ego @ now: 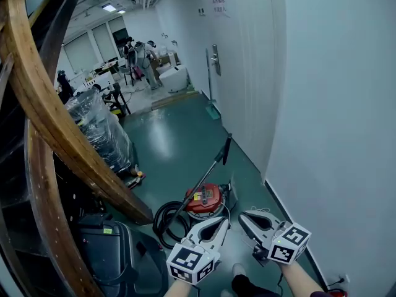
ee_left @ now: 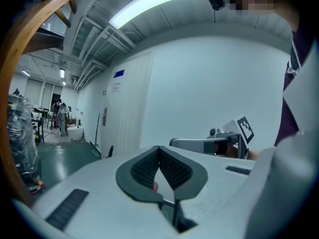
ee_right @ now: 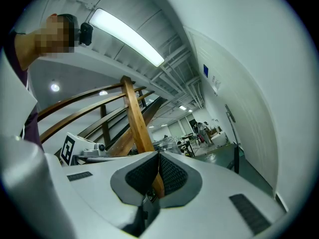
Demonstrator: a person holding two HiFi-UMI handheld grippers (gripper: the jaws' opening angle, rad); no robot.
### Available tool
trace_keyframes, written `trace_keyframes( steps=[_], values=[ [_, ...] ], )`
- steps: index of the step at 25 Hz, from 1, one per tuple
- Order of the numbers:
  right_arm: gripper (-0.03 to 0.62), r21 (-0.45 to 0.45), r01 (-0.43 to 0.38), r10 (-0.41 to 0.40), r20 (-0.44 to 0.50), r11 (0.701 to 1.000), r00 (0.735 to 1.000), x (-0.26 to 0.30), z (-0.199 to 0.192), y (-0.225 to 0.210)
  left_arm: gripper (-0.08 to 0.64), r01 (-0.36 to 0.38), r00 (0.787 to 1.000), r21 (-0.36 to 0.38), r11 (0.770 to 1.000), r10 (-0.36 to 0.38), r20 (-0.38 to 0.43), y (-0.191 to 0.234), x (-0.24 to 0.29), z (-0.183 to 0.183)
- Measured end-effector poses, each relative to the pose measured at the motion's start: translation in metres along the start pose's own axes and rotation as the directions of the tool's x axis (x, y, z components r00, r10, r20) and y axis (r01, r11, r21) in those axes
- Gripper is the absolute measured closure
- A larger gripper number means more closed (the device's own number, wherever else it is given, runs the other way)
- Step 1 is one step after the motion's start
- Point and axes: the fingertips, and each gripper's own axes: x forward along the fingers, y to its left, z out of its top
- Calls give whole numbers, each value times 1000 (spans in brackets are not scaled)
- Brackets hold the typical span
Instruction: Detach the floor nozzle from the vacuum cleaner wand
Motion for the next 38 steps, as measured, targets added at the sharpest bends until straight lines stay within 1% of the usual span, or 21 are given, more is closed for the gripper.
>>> trace_keyframes(
  steps=[6,12,16,25,32,38],
  values=[
    [574,19,-15,15,-10,1000,1000,19,9,-44,554,-20,1000,-11,1000,19,-19,25,41,4],
    [574,55,-43,44,-21,998,999,32,12,-77,554,-61,997,-15,998,60,-45,43,70,6],
    [574,79,-52,54,-20,996,998,40,12,-94,554,-82,995,-17,997,81,-56,53,82,6],
    [574,113,-55,59,-26,992,998,62,8,-122,554,-101,992,-22,995,99,-80,80,102,1],
    [574,140,-31,35,-22,990,999,102,0,-152,554,-104,990,-28,994,101,-98,129,116,-7],
    [574,158,-3,8,-28,987,1000,148,-3,-180,554,-83,991,-42,996,78,-110,181,138,-8]
  ],
)
